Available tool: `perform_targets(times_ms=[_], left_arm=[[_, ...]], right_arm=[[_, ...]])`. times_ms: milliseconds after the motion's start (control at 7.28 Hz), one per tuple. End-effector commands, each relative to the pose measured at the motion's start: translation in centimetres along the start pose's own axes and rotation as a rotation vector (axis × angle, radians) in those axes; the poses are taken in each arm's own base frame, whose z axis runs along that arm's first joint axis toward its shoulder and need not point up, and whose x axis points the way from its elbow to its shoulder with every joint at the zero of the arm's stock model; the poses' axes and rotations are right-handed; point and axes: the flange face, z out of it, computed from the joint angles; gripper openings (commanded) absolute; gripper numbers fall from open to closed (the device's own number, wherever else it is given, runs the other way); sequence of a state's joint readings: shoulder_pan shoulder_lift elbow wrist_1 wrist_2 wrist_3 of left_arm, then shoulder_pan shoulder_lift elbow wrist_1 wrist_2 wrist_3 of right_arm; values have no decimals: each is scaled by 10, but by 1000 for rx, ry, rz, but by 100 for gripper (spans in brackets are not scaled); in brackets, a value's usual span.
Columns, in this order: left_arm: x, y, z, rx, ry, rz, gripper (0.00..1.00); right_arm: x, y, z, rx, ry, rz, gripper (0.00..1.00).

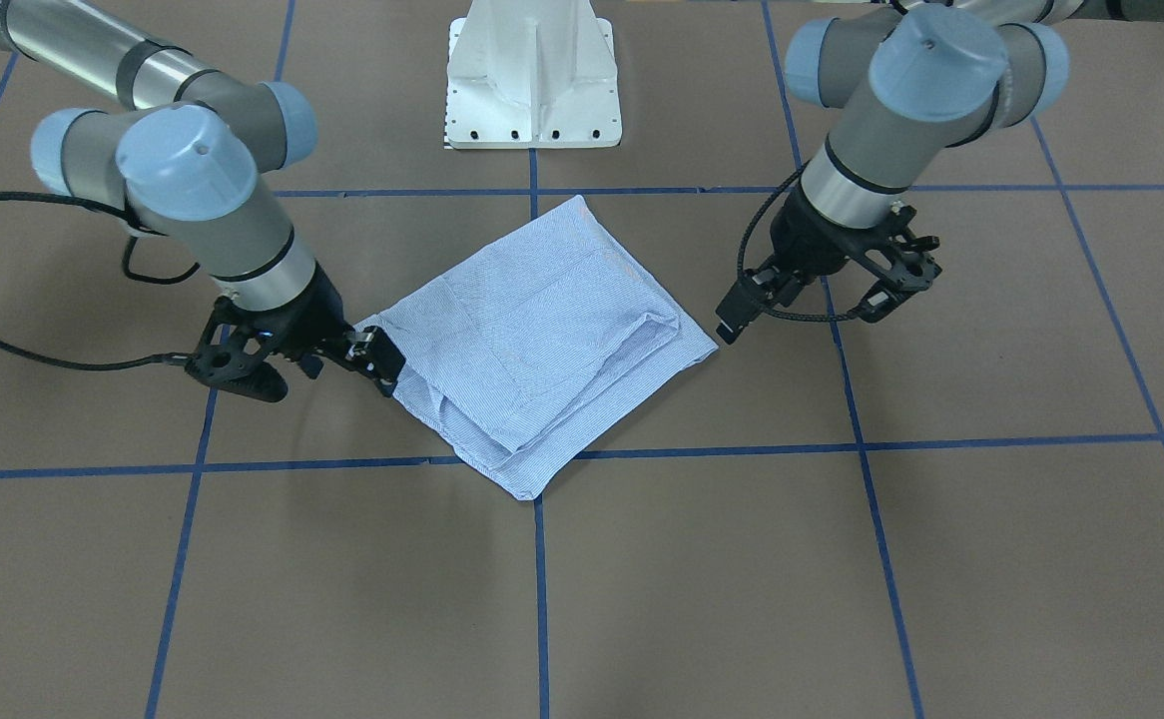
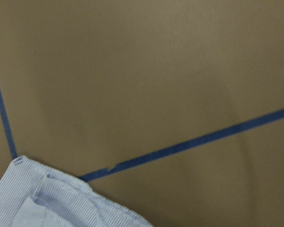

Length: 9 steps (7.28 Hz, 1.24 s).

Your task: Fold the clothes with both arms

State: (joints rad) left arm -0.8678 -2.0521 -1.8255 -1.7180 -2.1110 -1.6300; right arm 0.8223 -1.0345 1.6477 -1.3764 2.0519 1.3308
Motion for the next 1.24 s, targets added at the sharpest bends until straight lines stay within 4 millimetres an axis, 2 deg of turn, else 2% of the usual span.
perform_targets(times_ms=[0, 275, 412, 549, 686, 824, 961, 1098], left_arm=[[-33, -74, -38, 115, -9, 152, 99], [-100, -152, -67, 186, -105, 469, 99], [-145, -189, -95, 217, -144, 534, 99], [-180, -220, -125, 251, -182, 631, 99], [-223, -244, -141, 257, -236, 711, 99], [-281, -276, -142, 233, -309, 812, 99], [-329, -316, -161, 215, -363, 903, 99], [-348, -326, -162, 196, -381, 950, 99]], right_arm=[[62, -72, -39, 40, 75, -152, 100], [162, -119, -66, -1, 94, -289, 100], [225, -140, -79, 5, 134, -372, 100], [279, -153, -92, -14, 154, -437, 100], [326, -165, -107, -34, 174, -488, 100], [369, -165, -113, -59, 176, -538, 100], [411, -157, -110, -95, 155, -522, 100], [433, -156, -116, -102, 137, -477, 100]])
